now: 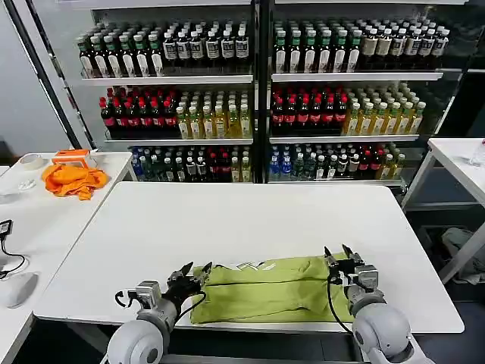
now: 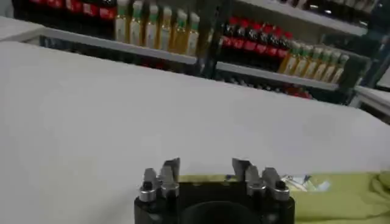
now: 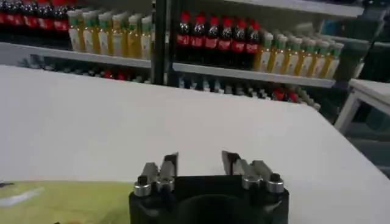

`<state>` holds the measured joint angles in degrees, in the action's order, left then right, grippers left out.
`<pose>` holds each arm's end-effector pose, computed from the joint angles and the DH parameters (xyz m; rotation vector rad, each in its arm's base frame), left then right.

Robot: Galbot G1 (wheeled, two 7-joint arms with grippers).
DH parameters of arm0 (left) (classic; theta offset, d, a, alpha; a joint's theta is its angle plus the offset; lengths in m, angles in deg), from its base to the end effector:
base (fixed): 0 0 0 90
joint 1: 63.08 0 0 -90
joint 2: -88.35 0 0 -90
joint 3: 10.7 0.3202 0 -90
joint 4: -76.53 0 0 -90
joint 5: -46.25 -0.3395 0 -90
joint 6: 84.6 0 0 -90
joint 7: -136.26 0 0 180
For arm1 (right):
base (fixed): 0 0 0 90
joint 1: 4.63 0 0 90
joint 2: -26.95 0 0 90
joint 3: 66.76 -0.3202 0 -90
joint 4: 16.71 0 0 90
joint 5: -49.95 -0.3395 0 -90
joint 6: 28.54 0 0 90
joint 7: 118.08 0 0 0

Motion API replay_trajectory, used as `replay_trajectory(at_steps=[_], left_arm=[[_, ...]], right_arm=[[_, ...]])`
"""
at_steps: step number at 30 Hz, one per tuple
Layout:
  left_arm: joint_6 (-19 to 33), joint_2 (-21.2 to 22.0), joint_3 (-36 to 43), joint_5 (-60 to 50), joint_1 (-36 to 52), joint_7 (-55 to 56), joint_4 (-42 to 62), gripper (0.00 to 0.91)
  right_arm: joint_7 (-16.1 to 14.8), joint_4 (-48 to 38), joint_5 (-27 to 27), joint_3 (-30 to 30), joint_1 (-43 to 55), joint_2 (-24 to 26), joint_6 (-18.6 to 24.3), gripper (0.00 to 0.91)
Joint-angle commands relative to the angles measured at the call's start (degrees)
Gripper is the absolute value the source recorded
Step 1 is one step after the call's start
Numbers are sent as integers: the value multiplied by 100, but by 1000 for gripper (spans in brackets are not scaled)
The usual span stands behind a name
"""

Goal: Fold and organize the clothes.

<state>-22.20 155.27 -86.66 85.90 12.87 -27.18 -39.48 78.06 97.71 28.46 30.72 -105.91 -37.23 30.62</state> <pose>0.2418 -0.0009 -0.2529 -0.2707 -2.6344 0.2928 0.2655 -0.0421 -0.2359 -0.0014 -2.7609 0.2079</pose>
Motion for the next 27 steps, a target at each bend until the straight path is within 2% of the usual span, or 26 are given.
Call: replay_trajectory(at_steps=[1, 7, 20, 21, 22, 23, 24, 25, 27], left_arm=[[430, 671, -17, -746, -698, 150, -318, 907], [882, 1040, 307, -1880, -989, 158, -202, 907], [1466, 1316, 562, -2604, -936, 321, 352, 907], [1483, 1331, 568, -2639, -923, 324, 371, 887], [1507, 1354, 585, -2685, -899, 327, 407, 826], [1515, 1371, 597, -2719, -882, 328, 445, 484], [1514, 1381, 604, -2722, -876, 332, 462, 373], [1528, 1400, 619, -2748, -868, 335, 496, 202], [1586, 1417, 642, -2819, -861, 343, 569, 101]], right_arm=[[-4, 282, 195, -119, -367, -72, 80, 907], [28, 320, 243, -139, -543, -146, 139, 907], [79, 337, 247, -143, -615, -181, 186, 907], [80, 335, 246, -142, -616, -182, 189, 907], [84, 327, 244, -145, -616, -179, 191, 907], [92, 317, 243, -145, -612, -180, 196, 907], [94, 313, 242, -146, -609, -180, 199, 907], [99, 308, 237, -148, -603, -181, 202, 907], [103, 300, 236, -145, -597, -185, 208, 907]])
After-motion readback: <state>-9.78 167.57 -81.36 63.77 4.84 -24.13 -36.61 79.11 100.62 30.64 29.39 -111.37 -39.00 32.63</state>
